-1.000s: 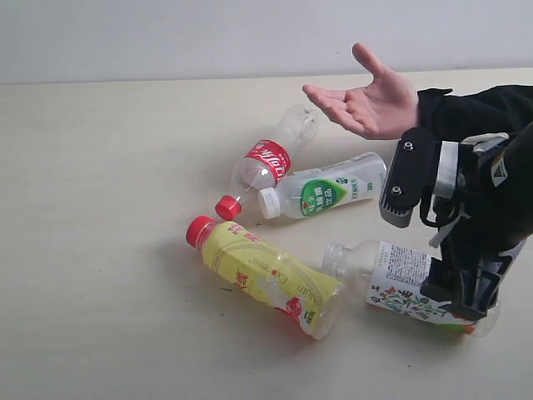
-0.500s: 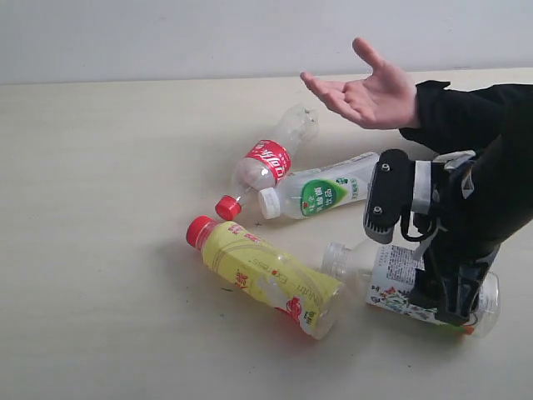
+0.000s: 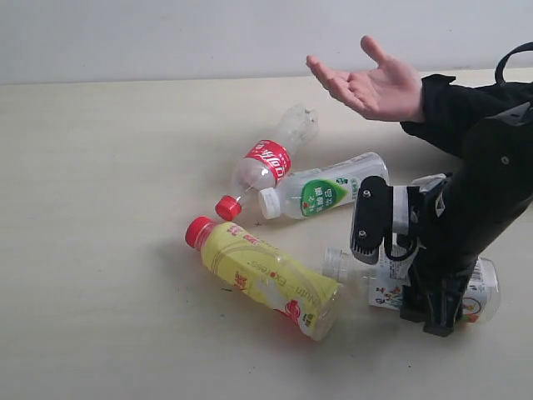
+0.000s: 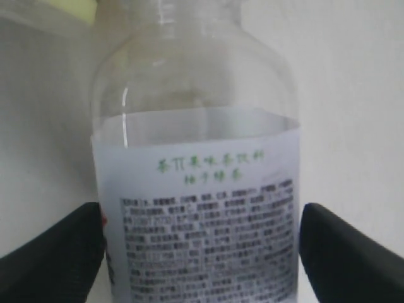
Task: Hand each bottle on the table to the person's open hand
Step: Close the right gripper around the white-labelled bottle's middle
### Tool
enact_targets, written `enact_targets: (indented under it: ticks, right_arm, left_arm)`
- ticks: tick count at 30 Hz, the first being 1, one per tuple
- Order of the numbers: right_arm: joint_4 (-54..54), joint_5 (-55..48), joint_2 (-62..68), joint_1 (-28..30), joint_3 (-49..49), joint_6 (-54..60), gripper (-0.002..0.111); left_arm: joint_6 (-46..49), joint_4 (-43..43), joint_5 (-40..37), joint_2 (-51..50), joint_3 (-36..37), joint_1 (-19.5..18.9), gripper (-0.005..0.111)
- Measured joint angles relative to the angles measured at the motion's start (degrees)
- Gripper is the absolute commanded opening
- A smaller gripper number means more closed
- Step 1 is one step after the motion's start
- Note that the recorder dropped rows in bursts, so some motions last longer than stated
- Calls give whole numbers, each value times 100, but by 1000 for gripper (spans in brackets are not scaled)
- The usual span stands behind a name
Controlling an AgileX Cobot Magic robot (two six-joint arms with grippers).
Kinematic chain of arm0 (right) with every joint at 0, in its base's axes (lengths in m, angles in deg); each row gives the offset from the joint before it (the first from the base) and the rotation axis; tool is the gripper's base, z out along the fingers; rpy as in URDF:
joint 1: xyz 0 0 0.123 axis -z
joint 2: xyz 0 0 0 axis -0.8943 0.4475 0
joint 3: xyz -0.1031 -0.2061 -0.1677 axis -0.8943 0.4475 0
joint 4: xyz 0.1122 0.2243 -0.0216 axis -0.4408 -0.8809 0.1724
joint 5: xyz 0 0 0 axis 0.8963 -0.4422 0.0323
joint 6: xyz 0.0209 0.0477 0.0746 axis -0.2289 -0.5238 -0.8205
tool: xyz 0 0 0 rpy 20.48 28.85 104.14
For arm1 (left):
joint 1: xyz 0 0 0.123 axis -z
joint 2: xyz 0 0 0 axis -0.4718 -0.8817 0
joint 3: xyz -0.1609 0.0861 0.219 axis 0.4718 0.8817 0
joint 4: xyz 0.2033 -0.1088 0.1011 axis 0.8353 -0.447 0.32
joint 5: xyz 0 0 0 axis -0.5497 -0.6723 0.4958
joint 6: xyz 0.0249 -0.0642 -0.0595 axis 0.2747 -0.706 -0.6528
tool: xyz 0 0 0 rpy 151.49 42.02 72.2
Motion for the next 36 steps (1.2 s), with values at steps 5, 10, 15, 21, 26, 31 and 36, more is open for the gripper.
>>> enact_targets:
  ticks: [5,10,15,21,26,31,36]
  right_arm:
    - [31,0,75,0,0,15,80]
    - [31,12,125,0,0,58,79]
    - [31,12,128,0,0,60,66]
    - [31,22,128,0,0,74,45]
    - [31,22,128,0,0,63,25]
    - [31,22,128,0,0,63,10]
    - [31,11,128,0,0,63,8]
  left_arm:
    - [0,0,0,0,0,0,0]
    - [0,0,0,0,0,0,0]
    - [0,0,0,0,0,0,0]
    - [0,0,0,0,0,0,0]
    - [0,0,0,0,0,0,0]
    - [0,0,0,0,0,0,0]
    - [0,0,0,0,0,0,0]
